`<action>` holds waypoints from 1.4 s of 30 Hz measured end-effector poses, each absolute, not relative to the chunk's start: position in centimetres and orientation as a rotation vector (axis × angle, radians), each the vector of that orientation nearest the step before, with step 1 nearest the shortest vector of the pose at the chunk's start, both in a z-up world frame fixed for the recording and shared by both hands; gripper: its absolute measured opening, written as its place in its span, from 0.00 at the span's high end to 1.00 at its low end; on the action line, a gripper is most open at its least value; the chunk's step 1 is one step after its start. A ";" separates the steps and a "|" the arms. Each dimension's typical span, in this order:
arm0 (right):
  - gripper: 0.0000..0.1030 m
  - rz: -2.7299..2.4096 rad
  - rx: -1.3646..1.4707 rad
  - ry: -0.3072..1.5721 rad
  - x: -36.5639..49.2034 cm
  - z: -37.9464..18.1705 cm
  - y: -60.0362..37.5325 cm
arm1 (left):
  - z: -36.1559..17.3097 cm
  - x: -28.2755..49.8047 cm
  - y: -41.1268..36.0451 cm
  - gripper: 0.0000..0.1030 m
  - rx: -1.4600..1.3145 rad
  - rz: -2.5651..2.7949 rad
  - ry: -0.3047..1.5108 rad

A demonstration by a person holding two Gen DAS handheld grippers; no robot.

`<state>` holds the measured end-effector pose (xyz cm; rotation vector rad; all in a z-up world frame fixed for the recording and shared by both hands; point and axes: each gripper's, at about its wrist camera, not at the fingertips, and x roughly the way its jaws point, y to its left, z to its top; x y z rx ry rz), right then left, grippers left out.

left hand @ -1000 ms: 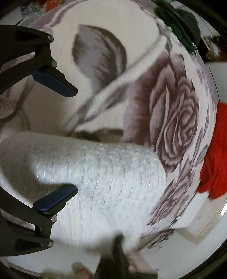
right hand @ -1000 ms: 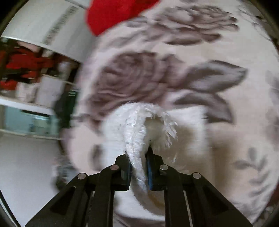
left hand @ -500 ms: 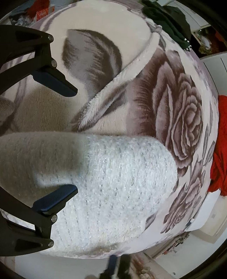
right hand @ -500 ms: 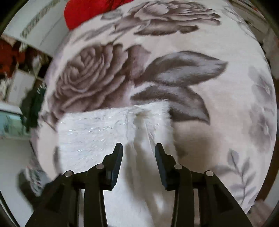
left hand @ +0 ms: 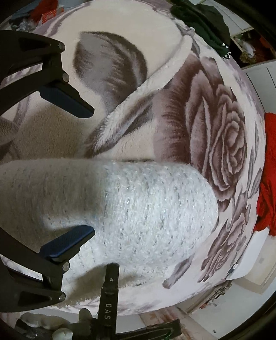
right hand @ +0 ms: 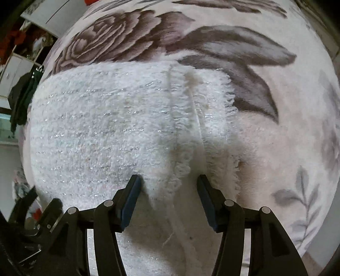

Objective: Fold large clothes

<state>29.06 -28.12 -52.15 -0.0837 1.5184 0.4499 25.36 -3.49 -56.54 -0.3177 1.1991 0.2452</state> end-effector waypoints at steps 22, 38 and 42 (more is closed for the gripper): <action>0.09 0.683 0.341 1.703 29.9 -57.6 -36.2 | -57.9 24.6 1.2 0.00 -0.666 0.104 1.194; 0.40 1.051 0.775 1.666 30.9 -60.2 -33.1 | -56.9 29.6 2.0 0.36 -0.809 -0.187 1.095; 0.45 1.028 0.833 1.602 31.1 -57.6 -33.2 | -54.0 33.1 2.4 0.36 -0.757 -0.232 1.088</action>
